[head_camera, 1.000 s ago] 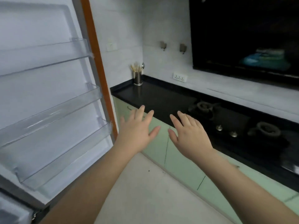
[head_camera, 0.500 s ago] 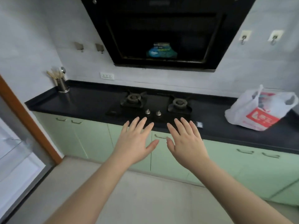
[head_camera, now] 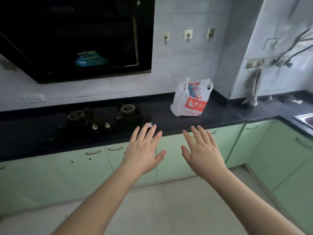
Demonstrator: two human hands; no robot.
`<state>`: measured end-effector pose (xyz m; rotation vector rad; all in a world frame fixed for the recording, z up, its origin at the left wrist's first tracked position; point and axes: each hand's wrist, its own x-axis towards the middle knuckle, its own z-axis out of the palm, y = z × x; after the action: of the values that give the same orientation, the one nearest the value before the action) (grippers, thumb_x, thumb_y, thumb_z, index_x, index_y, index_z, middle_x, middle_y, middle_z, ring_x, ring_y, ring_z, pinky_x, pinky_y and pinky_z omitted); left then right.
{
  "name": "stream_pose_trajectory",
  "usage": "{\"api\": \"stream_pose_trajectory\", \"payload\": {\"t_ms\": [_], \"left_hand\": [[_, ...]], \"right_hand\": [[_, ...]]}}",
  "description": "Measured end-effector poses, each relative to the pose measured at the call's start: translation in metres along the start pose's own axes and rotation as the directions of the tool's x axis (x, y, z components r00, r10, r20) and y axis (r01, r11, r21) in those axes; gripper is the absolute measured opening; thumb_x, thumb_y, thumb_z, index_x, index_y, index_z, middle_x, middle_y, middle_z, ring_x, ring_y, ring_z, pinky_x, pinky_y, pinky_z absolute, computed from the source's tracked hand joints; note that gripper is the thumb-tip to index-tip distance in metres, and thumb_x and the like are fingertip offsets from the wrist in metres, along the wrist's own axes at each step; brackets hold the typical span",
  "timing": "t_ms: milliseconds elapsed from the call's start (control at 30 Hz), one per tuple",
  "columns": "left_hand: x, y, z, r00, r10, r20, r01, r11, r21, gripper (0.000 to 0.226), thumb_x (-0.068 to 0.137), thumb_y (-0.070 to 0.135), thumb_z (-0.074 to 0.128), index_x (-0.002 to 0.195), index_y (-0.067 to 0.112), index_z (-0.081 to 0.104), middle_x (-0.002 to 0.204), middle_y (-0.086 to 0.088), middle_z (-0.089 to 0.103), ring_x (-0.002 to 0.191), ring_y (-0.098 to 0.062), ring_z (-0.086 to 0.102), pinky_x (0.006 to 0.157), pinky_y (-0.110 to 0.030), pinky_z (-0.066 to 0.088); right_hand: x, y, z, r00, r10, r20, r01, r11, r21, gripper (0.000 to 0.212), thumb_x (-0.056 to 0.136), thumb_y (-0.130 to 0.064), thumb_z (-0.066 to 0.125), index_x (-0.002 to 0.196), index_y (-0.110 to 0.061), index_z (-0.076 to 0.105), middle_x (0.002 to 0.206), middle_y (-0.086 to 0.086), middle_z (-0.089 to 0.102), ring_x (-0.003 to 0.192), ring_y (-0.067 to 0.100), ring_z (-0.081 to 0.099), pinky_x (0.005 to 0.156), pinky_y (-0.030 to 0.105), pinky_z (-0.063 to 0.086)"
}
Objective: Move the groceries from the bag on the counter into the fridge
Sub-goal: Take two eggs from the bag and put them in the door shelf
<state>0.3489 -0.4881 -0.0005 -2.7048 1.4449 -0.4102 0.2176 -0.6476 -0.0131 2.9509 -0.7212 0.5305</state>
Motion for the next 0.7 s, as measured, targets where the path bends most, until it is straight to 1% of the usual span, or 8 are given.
{"api": "stream_pose_trajectory", "payload": {"t_ms": [67,167,267,333,433,533,633,700], "left_hand": [[0.019,0.013,0.001,0.999,0.045,-0.010,-0.045,0.999,-0.009,0.072,0.093,0.064,0.016,0.154,0.025,0.016,0.164,-0.003,0.008,0.150,-0.025,-0.003,0.120,-0.046,-0.003],[0.045,0.023,0.007,0.995,0.101,-0.009,-0.101,0.994,-0.027,0.073,0.093,0.065,0.014,0.154,0.026,0.014,0.164,-0.003,0.007,0.150,-0.025,-0.004,0.120,-0.047,-0.001],[0.075,0.024,0.013,0.987,0.156,-0.031,-0.157,0.986,-0.056,0.071,0.094,0.063,0.017,0.155,0.027,0.012,0.164,-0.004,0.005,0.150,-0.025,-0.005,0.121,-0.043,-0.005],[0.095,0.020,0.016,0.982,0.183,-0.042,-0.186,0.980,-0.074,0.070,0.095,0.062,0.020,0.155,0.026,0.012,0.164,-0.004,0.006,0.150,-0.024,-0.004,0.120,-0.040,-0.005],[0.123,0.008,0.020,0.980,0.195,-0.048,-0.198,0.976,-0.093,0.070,0.096,0.062,0.022,0.155,0.025,0.012,0.163,-0.003,0.011,0.150,-0.023,0.000,0.121,-0.040,-0.003],[0.151,-0.006,0.027,0.981,0.192,-0.034,-0.194,0.975,-0.106,0.069,0.096,0.062,0.022,0.154,0.025,0.013,0.162,-0.005,0.016,0.149,-0.024,0.006,0.121,-0.041,-0.001],[0.176,-0.010,0.034,0.978,0.205,-0.035,-0.207,0.972,-0.110,0.069,0.096,0.062,0.023,0.154,0.026,0.014,0.163,-0.006,0.013,0.149,-0.026,0.004,0.121,-0.041,0.001],[0.190,-0.007,0.040,0.975,0.219,-0.040,-0.222,0.968,-0.115,0.069,0.096,0.062,0.024,0.154,0.026,0.014,0.163,-0.007,0.011,0.149,-0.027,0.003,0.120,-0.042,0.003]], "right_hand": [[0.001,0.018,0.002,0.999,0.049,0.011,-0.049,0.999,-0.010,0.064,0.092,-0.047,0.023,0.143,-0.016,0.047,0.149,0.015,0.044,0.142,0.033,0.033,0.118,0.042,0.014],[0.009,0.035,0.006,0.996,0.093,0.015,-0.093,0.995,-0.026,0.068,0.091,-0.049,0.019,0.144,-0.017,0.044,0.152,0.011,0.041,0.144,0.031,0.030,0.118,0.044,0.019],[0.026,0.044,0.011,0.993,0.117,0.006,-0.116,0.991,-0.059,0.066,0.092,-0.049,0.022,0.143,-0.016,0.046,0.151,0.009,0.043,0.144,0.031,0.030,0.118,0.047,0.022],[0.040,0.047,0.016,0.991,0.131,0.009,-0.131,0.990,-0.060,0.066,0.092,-0.049,0.021,0.143,-0.017,0.046,0.150,0.009,0.043,0.144,0.031,0.030,0.118,0.047,0.022],[0.063,0.049,0.022,0.988,0.157,0.005,-0.156,0.985,-0.079,0.068,0.091,-0.050,0.019,0.144,-0.016,0.045,0.151,0.009,0.042,0.144,0.030,0.029,0.119,0.045,0.019],[0.083,0.052,0.030,0.983,0.185,0.003,-0.184,0.980,-0.080,0.069,0.091,-0.050,0.020,0.142,-0.013,0.047,0.148,0.011,0.046,0.142,0.030,0.034,0.119,0.044,0.022],[0.097,0.059,0.041,0.974,0.225,-0.005,-0.225,0.972,-0.074,0.067,0.091,-0.049,0.024,0.139,-0.010,0.052,0.143,0.013,0.051,0.138,0.031,0.041,0.117,0.046,0.028],[0.106,0.067,0.047,0.970,0.241,-0.001,-0.241,0.969,-0.063,0.066,0.091,-0.049,0.026,0.137,-0.010,0.053,0.142,0.013,0.052,0.137,0.032,0.042,0.116,0.046,0.029]]}}
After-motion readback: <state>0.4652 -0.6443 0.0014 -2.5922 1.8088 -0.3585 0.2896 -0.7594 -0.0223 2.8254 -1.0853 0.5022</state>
